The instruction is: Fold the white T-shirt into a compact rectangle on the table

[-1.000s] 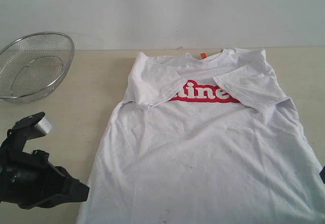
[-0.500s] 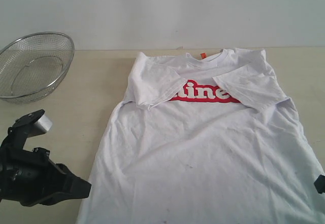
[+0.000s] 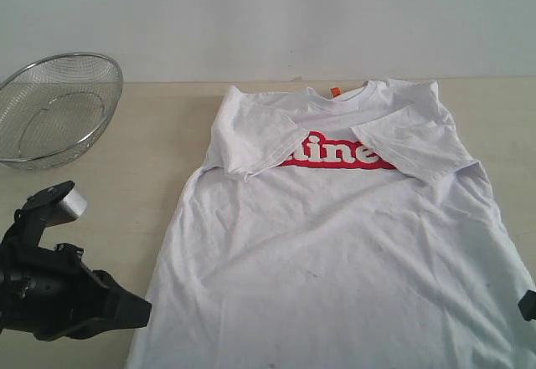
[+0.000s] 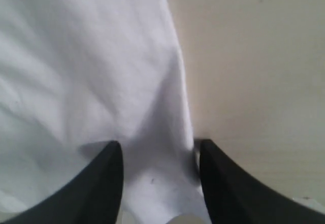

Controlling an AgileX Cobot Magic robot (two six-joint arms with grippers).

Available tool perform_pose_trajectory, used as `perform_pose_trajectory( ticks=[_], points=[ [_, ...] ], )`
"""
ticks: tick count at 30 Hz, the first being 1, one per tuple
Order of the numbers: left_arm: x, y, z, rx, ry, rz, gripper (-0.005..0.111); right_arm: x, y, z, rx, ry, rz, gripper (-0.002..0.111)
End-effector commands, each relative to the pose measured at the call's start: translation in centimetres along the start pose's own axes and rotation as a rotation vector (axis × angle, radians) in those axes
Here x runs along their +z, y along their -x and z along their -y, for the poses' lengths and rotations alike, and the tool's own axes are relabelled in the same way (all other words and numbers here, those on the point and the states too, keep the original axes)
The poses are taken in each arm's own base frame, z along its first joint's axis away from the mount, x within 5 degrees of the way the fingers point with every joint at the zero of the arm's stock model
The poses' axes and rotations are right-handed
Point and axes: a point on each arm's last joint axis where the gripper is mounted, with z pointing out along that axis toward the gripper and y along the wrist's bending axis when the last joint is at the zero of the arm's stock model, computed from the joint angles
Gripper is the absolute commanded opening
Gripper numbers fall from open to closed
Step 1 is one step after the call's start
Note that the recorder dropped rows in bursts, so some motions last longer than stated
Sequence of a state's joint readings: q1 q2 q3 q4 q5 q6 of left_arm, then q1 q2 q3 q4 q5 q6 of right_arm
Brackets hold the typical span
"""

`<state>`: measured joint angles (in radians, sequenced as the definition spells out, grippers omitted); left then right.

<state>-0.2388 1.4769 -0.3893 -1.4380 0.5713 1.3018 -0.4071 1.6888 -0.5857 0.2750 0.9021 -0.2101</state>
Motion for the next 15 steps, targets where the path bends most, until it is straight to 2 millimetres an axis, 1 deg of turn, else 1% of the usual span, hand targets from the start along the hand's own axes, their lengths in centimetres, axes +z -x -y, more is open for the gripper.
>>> perform_pose_trajectory(
  ticks=[1,3,6,8,9,10,13,15],
  points=[
    [0.0,-0.1,0.2,0.003,-0.013,0.002,0.005,1.1,0.4,-0.3,-0.049,0.075,-0.032,0.045],
    [0.0,-0.1,0.2,0.003,-0.013,0.002,0.005,1.7,0.4,-0.4,-0.052,0.101,-0.07,0.045],
    [0.0,-0.1,0.2,0.003,-0.009,0.003,0.005,2.0,0.5,-0.5,-0.058,0.105,-0.08,0.044],
    [0.0,-0.1,0.2,-0.001,-0.006,0.006,0.005,2.2,0.4,-1.0,-0.111,0.074,-0.095,0.027],
    [0.0,-0.1,0.2,-0.001,-0.006,0.006,0.005,2.3,0.3,-1.6,-0.172,0.06,-0.102,0.007],
    [0.0,-0.1,0.2,0.007,-0.007,0.006,0.005,2.4,0.3,-2.0,-0.216,0.052,-0.106,0.0],
    [0.0,-0.1,0.2,0.007,-0.007,0.006,0.005,2.2,0.9,-3.7,-0.301,0.023,-0.085,0.0],
    [0.0,-0.1,0.2,0.007,-0.007,0.006,0.005,1.8,1.1,-4.3,-0.326,0.037,-0.088,0.0]
  ],
)
